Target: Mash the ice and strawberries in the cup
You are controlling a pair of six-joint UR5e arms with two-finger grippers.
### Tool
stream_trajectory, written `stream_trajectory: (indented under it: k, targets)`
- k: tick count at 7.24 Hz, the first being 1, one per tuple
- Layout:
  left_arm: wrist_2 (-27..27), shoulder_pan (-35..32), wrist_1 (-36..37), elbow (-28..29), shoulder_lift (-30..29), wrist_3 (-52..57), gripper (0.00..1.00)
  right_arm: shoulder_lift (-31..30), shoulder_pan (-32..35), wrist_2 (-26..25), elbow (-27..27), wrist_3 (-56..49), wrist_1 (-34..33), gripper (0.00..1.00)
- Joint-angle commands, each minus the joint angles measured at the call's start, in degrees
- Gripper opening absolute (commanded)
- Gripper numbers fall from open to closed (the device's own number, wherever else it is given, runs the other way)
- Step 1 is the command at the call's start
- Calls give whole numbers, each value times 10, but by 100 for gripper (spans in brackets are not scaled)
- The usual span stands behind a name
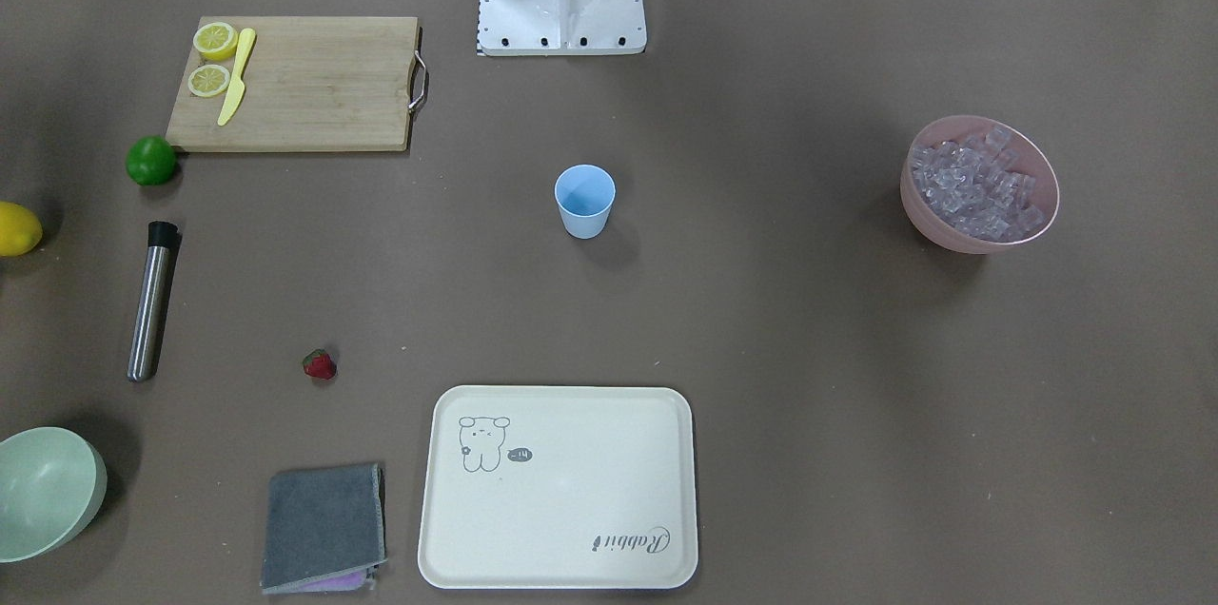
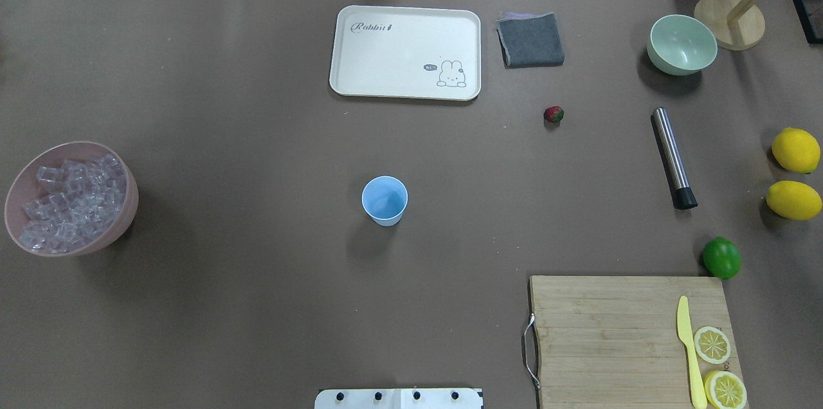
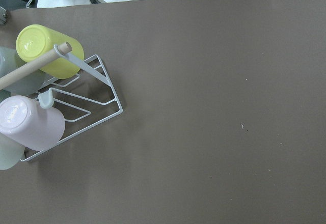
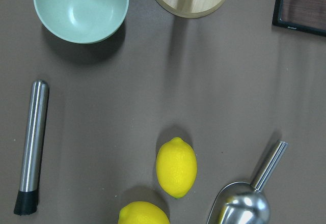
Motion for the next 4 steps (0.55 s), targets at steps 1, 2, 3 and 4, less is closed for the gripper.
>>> stream_trajectory:
  k: [1, 2, 3, 4]
  targets:
    - [-1, 0, -13, -35, 26, 0, 98, -5, 0, 3, 15, 7, 0, 100]
    - [-1, 8, -52, -38, 33, 2, 98, -7, 0, 2, 25, 8, 0, 100]
    - [-6, 43, -92, -39, 33, 16, 98, -2, 0, 2, 26, 8, 0, 100]
    - [-18, 104, -127, -39, 33, 16, 98, -5, 0, 2, 33, 7, 0, 100]
